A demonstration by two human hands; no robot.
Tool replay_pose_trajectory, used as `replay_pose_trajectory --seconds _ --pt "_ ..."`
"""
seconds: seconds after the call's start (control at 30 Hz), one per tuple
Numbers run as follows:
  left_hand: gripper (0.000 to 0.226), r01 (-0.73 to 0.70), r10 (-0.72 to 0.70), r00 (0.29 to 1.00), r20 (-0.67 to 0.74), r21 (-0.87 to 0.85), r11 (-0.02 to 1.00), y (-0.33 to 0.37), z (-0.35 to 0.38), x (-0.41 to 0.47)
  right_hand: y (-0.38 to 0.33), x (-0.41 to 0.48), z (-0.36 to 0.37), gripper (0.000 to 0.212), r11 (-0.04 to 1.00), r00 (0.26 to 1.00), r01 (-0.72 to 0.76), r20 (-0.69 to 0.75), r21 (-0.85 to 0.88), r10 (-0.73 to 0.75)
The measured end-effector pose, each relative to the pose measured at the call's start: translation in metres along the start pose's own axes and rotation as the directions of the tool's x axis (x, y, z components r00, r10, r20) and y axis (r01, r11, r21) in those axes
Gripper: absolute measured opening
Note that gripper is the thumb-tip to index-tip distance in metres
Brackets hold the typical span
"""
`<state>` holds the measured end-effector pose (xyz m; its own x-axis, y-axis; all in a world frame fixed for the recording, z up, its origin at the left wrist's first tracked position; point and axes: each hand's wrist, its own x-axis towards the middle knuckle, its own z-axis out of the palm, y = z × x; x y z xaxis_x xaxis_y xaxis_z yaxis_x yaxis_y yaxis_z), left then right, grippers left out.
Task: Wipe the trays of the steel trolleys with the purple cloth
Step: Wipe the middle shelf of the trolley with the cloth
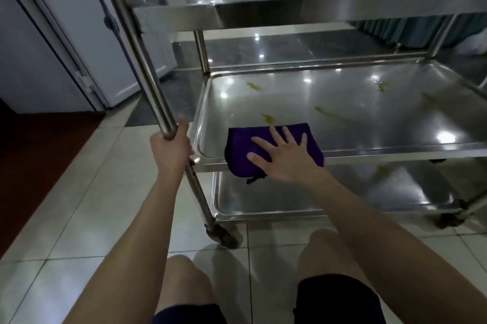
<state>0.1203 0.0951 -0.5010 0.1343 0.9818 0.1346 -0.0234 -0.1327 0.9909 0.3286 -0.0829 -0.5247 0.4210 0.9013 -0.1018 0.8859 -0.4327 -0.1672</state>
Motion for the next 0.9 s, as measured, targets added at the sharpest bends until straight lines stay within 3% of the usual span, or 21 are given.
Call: replay_pose_trajectory --seconds 0.4,0.6,0.9 --pt "0.038 -0.033 0.031 0.998 -0.058 -0.024 0.999 -0.018 0.009 -0.001 0.022 0.112 -0.019 0.087 0.983 0.98 -0.184 0.072 -0.01 0.185" --pt "0.044 -0.082 0.077 0.992 -0.101 -0.04 0.996 -0.021 0.013 0.001 -0.058 0.175 -0.014 0.087 0.998 0.997 -0.069 0.045 -0.011 0.069" --pt "0.034 -0.042 0.042 0.995 -0.086 0.0 0.999 -0.015 0.011 0.002 -0.099 0.099 0.016 0.079 0.999 0.996 0.042 0.078 0.007 -0.042"
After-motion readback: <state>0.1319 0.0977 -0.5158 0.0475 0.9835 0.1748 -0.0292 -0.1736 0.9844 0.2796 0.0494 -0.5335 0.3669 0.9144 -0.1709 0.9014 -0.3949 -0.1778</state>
